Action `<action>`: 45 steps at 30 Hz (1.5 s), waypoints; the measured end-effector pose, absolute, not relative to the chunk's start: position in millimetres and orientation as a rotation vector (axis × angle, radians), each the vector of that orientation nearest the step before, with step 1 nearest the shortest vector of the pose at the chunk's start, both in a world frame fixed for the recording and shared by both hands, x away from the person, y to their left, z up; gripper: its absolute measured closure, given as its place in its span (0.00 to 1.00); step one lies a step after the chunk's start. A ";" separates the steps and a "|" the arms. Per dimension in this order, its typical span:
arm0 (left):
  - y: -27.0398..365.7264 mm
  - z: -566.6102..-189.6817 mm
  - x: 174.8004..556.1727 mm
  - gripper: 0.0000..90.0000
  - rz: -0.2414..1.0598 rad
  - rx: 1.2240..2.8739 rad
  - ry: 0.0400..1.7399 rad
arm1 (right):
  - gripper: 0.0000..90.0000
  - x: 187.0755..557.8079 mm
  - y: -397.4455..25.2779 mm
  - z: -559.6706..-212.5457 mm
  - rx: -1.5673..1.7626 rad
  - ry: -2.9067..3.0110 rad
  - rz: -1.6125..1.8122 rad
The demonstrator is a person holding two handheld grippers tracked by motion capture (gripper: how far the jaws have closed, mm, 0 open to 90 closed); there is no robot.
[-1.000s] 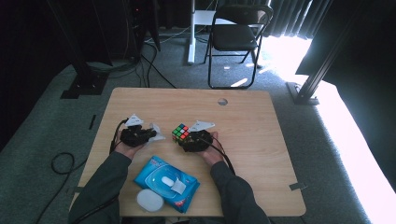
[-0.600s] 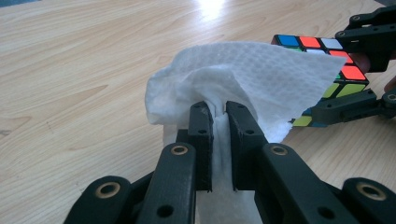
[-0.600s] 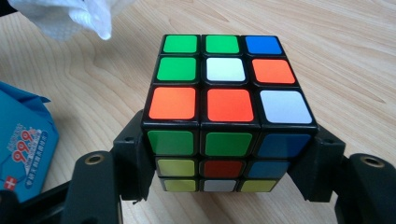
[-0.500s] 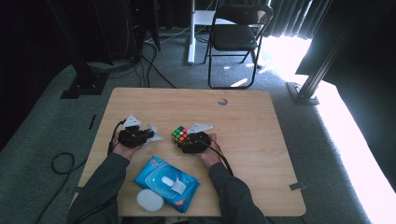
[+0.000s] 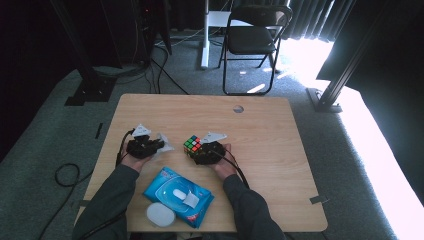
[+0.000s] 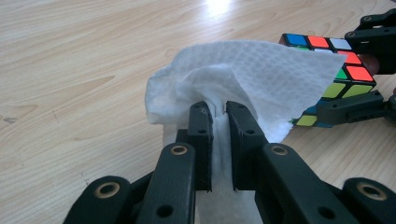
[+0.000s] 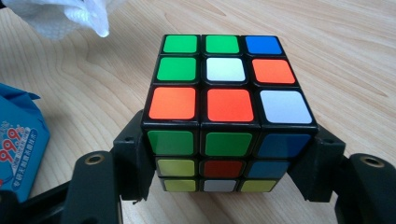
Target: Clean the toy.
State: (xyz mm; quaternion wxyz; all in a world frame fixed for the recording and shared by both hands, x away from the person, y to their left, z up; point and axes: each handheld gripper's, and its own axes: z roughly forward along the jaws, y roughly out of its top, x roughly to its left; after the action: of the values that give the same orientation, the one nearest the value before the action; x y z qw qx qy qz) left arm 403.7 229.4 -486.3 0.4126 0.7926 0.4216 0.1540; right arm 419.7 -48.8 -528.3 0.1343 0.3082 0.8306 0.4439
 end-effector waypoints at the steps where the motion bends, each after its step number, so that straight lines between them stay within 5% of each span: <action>1: 229.4 -487.1 403.7 0.90 0.390 1.996 1.062 | 0.38 419.8 -48.5 -528.6 0.894 2.407 1.282; 45: 233.8 -517.0 410.3 0.81 0.399 2.084 1.203 | 0.38 416.9 -45.7 -539.5 0.882 2.418 1.214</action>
State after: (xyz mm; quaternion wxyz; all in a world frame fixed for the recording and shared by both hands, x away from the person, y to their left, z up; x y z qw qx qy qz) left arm 410.3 233.8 -517.0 0.3441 0.8021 0.4633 0.1535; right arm 416.9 -45.7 -539.5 0.1474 0.3065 0.8403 0.4221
